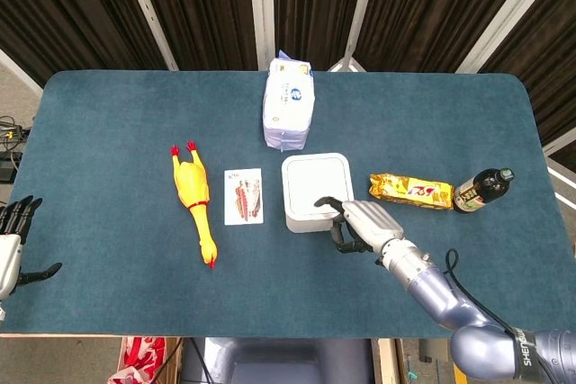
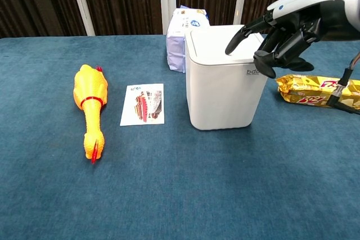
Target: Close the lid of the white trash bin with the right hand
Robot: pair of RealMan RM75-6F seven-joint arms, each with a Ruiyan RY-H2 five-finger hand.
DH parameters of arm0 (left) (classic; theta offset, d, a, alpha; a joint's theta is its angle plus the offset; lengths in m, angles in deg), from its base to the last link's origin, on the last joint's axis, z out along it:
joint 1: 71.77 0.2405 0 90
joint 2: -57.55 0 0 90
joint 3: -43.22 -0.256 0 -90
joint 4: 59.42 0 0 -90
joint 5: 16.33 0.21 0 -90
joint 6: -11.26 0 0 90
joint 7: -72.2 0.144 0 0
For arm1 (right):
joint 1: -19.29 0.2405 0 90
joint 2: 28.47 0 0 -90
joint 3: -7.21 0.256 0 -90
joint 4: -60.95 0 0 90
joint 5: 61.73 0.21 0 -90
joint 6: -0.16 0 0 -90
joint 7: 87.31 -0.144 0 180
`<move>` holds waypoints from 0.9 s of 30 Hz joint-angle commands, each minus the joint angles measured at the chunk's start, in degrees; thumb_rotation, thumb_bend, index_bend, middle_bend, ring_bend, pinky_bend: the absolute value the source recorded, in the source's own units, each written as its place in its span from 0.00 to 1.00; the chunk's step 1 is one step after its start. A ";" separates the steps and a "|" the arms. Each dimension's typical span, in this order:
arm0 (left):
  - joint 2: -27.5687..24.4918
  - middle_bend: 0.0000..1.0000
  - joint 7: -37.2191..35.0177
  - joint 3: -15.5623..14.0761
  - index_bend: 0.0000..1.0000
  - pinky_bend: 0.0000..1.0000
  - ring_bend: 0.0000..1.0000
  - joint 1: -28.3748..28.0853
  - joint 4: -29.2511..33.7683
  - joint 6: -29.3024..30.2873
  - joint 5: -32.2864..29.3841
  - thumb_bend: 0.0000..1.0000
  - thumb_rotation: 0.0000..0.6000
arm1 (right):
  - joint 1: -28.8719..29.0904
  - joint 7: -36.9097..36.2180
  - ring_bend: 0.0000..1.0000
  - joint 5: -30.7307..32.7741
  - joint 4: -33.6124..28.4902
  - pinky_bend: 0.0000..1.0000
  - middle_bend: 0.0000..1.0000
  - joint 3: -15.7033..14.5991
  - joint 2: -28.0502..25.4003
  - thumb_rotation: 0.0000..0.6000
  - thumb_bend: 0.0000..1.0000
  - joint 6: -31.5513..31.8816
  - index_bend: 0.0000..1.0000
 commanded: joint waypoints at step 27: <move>0.35 0.00 1.08 -0.73 0.00 0.00 0.00 1.08 -1.10 3.33 3.06 0.00 1.00 | -26.13 -8.77 0.03 -33.42 13.14 0.16 0.02 -11.01 -2.44 1.00 0.45 22.16 0.00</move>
